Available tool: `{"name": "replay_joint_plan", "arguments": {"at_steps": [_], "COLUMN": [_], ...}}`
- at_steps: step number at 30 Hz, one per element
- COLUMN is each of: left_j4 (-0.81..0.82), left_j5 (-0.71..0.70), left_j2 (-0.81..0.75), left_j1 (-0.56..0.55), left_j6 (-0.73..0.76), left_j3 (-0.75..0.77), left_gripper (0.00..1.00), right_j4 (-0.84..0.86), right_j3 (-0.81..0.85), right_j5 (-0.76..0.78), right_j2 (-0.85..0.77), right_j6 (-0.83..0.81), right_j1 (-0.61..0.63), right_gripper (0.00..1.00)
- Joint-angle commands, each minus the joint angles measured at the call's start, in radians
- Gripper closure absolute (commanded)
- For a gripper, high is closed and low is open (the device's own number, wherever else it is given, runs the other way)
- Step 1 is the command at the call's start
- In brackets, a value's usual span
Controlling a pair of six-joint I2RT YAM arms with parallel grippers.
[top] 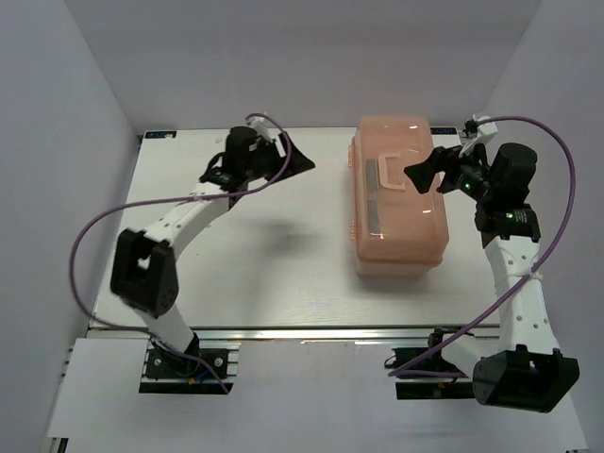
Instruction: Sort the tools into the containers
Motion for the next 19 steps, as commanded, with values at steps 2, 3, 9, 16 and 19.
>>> {"name": "replay_joint_plan", "arguments": {"at_steps": [2,3,9,16,19], "left_j4": [0.023,0.042,0.049,-0.029,-0.063], "left_j5": [-0.097,-0.094,-0.102,-0.163,-0.155], "left_j2": [-0.29,-0.332,-0.664,-0.869,-0.886], "left_j1": [-0.003,-0.003,-0.003,-0.003,-0.003], "left_j6": [0.106,0.112,0.142,0.16,0.163], "left_j3": [-0.125,-0.164,-0.399,-0.468,-0.474], "left_gripper": [0.16,0.13,0.02,0.02,0.02], "right_j4": [-0.189,-0.223,-0.377,-0.446,-0.449], "right_j3": [0.147,0.193,0.253,0.289,0.278], "right_j5": [0.104,0.117,0.191,0.208,0.226], "right_j2": [0.03,0.036,0.022,-0.004,-0.008], "right_j6": [0.03,0.018,-0.063,-0.113,-0.103], "right_j1": [-0.003,-0.003,-0.003,-0.004,-0.003], "right_gripper": [0.11,0.11,0.11,0.11,0.11]}}
